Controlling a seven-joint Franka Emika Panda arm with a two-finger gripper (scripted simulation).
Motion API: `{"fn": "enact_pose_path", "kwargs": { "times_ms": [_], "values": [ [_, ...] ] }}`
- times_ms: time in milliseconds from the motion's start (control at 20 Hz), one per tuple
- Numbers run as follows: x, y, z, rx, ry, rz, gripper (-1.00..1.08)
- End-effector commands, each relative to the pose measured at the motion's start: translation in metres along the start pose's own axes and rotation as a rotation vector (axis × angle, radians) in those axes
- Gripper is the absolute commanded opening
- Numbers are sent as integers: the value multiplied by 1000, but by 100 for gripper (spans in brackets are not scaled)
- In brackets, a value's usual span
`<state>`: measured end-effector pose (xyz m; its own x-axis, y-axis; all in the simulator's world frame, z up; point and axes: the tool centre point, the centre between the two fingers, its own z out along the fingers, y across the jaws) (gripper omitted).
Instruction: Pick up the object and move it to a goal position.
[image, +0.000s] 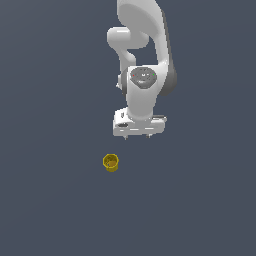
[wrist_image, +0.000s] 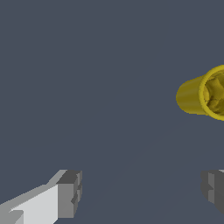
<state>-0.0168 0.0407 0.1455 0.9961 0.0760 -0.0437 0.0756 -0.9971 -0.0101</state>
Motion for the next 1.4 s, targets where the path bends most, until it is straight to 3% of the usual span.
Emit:
{"fn": "enact_pose_path", "kwargs": {
  "times_ms": [0,500,950,1350],
  "values": [
    [0,0,0,0,0,0,100],
    [8,-26,-24,16,34,-29,100],
    [14,-16,-19,12,34,-67,100],
    [28,9,-8,4,36,-172,100]
  ]
}}
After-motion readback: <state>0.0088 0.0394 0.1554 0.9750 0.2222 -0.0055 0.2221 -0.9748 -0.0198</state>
